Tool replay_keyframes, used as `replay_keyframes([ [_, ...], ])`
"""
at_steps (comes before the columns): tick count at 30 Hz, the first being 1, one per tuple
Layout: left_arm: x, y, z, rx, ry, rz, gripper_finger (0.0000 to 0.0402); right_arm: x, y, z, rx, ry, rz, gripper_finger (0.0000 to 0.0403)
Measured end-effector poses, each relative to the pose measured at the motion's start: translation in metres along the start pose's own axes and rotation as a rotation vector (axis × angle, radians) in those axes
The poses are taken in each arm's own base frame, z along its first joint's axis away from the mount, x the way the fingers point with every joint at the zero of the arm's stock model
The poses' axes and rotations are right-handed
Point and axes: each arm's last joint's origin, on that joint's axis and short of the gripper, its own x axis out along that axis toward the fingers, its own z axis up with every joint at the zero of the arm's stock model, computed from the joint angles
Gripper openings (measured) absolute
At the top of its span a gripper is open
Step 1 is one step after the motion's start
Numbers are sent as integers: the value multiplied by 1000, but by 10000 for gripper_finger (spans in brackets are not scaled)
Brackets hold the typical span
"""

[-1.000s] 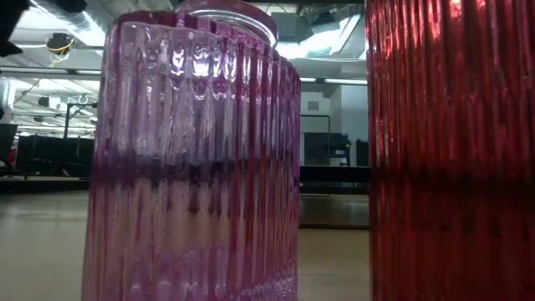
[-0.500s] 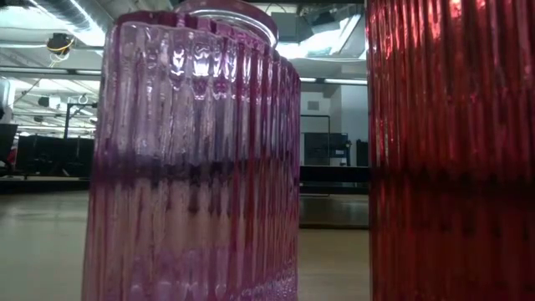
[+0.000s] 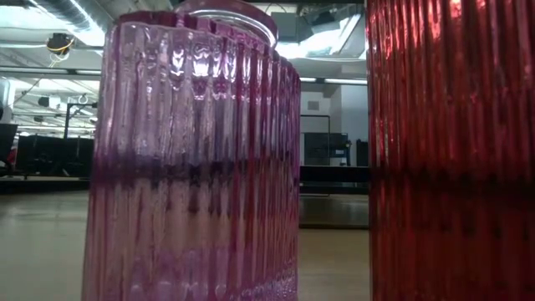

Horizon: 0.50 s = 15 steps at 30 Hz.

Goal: Sort vases onto shelf
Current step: Put the top transparent vase on the shelf

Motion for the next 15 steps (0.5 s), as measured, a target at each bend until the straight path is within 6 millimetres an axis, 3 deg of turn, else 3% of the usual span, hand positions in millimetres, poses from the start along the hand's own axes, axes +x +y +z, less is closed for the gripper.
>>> replay_keyframes([
  [7, 46, -13, -14, 169, 431, 126, 151, 41, -26, -5, 57, 305, -168, 237],
  [15, 70, -19, -27, 203, 512, 150, 151, 65, -44, 2, 157, 437, -168, 237],
])
